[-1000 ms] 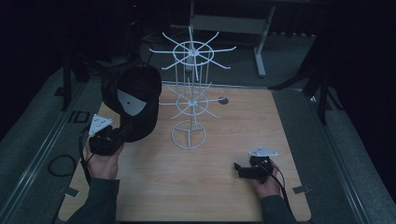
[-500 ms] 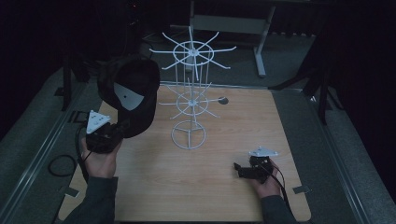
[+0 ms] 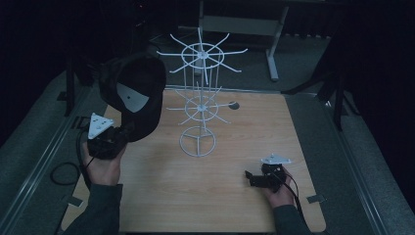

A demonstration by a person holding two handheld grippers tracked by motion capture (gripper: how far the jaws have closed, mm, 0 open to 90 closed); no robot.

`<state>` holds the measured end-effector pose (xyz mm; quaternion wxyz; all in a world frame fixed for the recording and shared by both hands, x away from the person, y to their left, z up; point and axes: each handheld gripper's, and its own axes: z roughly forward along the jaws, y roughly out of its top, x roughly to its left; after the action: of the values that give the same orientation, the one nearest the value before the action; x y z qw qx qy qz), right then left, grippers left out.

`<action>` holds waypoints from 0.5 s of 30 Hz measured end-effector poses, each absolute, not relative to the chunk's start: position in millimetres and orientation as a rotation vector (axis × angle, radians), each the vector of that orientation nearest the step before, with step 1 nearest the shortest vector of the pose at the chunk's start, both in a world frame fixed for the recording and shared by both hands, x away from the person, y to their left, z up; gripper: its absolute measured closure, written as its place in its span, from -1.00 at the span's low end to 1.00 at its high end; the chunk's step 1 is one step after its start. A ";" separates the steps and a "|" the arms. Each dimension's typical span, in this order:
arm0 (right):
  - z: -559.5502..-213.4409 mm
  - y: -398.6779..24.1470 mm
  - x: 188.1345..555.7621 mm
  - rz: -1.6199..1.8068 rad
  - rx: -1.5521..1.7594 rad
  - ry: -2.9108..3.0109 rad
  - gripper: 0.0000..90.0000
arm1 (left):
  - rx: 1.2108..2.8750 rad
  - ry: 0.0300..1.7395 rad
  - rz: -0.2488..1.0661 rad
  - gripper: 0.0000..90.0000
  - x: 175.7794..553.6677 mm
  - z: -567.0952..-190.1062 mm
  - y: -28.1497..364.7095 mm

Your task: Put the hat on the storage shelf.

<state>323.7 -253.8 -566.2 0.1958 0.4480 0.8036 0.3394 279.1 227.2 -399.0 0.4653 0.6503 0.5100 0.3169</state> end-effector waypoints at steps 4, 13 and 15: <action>-566.2 -253.8 323.8 0.951 1.254 2.252 -0.71 | 1.595 1.244 0.786 0.93 277.6 -395.6 226.3; -566.2 -253.9 323.8 0.950 1.253 2.252 -0.71 | 1.594 1.214 0.820 0.93 272.8 -388.3 221.9; -566.2 -253.9 323.8 0.951 1.253 2.251 -0.71 | 1.595 1.210 0.826 0.93 271.7 -387.2 221.5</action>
<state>323.8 -253.9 -566.2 0.1964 0.4475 0.8036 0.3397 271.7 221.5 -387.2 0.4691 0.6505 0.4934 0.3368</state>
